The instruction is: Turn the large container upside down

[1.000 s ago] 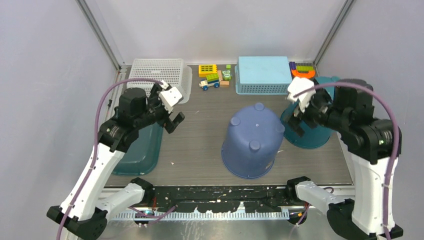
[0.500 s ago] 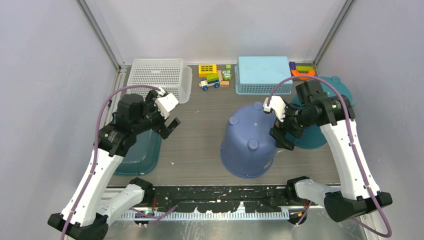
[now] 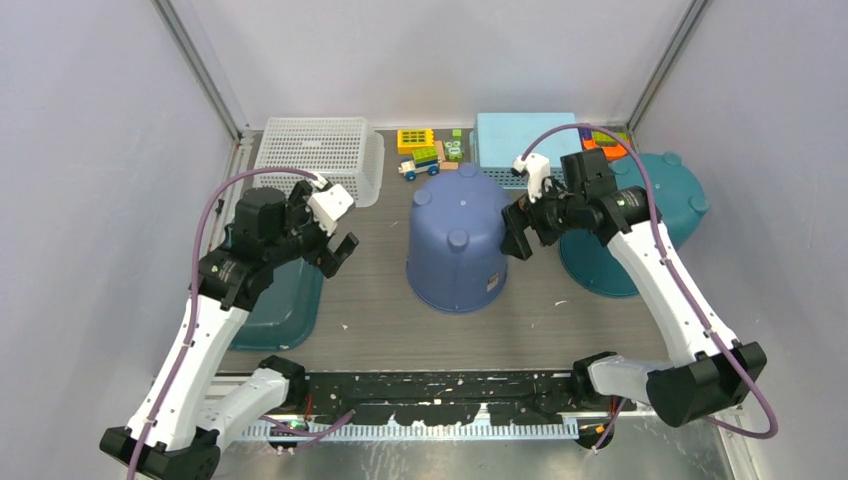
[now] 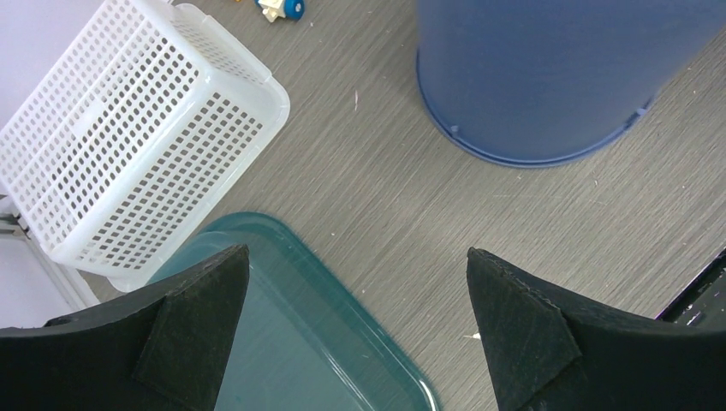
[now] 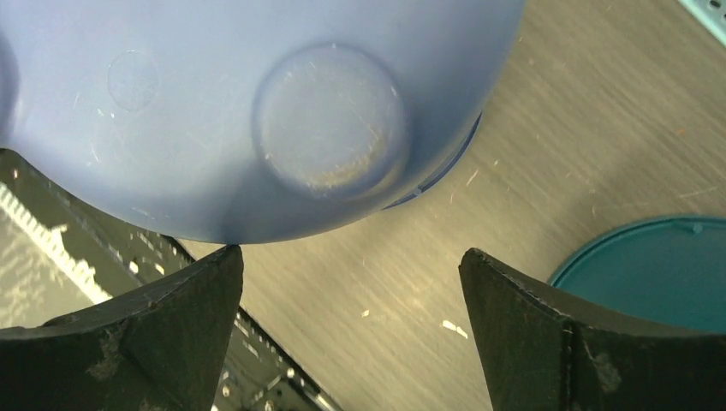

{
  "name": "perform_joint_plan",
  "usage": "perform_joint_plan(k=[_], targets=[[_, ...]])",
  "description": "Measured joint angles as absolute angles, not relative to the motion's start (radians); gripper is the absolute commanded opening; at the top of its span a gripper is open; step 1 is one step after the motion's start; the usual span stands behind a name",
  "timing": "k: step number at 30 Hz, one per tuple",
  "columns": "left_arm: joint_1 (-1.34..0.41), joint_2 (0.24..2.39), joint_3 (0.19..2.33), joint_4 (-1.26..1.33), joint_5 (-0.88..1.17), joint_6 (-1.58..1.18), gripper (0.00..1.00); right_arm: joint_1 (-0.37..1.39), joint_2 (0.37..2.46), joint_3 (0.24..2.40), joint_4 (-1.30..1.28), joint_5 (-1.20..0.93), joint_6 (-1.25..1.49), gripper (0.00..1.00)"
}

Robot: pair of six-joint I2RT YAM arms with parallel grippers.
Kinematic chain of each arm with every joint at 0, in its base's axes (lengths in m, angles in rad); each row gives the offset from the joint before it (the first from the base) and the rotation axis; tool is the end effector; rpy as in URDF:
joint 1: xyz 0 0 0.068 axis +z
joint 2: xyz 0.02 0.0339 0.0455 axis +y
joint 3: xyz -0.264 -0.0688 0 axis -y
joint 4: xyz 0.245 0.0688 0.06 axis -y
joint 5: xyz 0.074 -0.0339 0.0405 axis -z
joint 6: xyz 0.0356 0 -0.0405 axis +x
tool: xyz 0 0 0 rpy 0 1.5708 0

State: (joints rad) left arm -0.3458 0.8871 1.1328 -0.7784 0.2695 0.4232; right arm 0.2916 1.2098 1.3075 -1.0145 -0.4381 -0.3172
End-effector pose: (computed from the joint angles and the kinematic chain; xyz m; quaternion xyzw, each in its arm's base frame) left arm 0.1563 -0.0664 0.3809 0.3845 0.7726 -0.0975 0.4957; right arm 0.2153 0.0804 0.3598 -0.3436 0.8610 0.2018 0.3161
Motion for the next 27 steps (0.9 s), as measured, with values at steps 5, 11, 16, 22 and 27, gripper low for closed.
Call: perform_joint_plan(k=[5,11,16,22,27], targets=[[-0.345,0.888,1.131,-0.776,0.272,0.422,1.0,0.328,1.265,1.314,-0.905,-0.393,-0.224,1.0],[-0.345,0.886,1.122,-0.775,0.273,0.422,1.0,0.36,1.261,1.391,-0.878,-0.286,-0.19,1.0],[-0.345,0.868,1.11,-0.777,0.29,0.427,1.0,0.327,1.199,1.504,-0.838,-0.083,-0.181,1.0],[-0.345,0.828,1.085,-0.781,0.301,0.435,1.0,0.059,1.211,1.675,-0.767,0.008,-0.145,1.0],[-0.345,0.812,1.061,-0.783,0.315,0.45,1.0,-0.104,1.362,1.777,-0.738,0.007,-0.116,1.0]])
